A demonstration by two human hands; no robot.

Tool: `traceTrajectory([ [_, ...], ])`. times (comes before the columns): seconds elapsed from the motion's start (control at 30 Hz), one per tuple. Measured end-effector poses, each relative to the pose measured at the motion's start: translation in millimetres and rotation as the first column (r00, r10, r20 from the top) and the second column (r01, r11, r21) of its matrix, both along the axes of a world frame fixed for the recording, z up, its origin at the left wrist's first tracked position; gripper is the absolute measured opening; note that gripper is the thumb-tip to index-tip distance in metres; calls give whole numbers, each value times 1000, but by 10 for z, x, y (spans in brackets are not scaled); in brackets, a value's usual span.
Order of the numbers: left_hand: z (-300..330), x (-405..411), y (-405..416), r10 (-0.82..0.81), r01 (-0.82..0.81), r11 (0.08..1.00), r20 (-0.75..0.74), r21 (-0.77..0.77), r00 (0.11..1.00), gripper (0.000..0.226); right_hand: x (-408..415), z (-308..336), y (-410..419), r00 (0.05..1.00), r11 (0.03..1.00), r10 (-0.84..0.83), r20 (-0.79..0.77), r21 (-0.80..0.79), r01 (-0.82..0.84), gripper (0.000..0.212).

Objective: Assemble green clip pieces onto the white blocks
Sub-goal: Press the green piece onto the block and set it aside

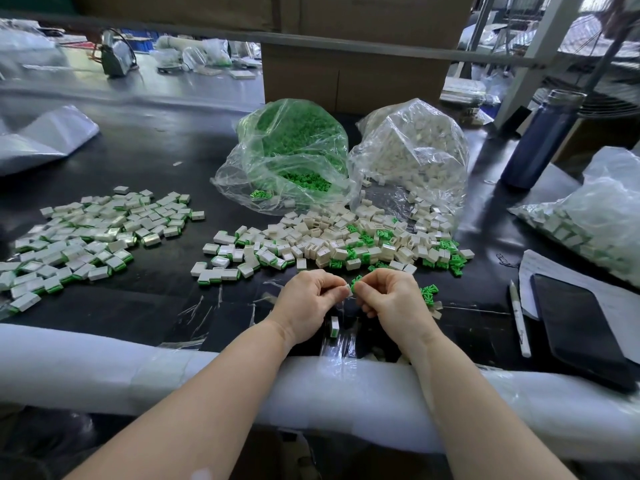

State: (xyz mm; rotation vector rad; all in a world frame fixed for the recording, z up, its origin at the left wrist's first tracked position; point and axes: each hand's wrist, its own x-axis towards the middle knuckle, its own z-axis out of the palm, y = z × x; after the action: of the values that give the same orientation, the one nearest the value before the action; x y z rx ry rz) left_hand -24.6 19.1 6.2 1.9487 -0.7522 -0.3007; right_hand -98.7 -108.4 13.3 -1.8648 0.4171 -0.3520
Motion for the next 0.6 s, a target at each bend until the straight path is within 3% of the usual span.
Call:
traceTrajectory([
  [0.6, 19, -37, 1, -64, 52, 994, 123, 97, 990, 15, -21, 32, -9, 994, 995, 85, -61, -51, -88, 21],
])
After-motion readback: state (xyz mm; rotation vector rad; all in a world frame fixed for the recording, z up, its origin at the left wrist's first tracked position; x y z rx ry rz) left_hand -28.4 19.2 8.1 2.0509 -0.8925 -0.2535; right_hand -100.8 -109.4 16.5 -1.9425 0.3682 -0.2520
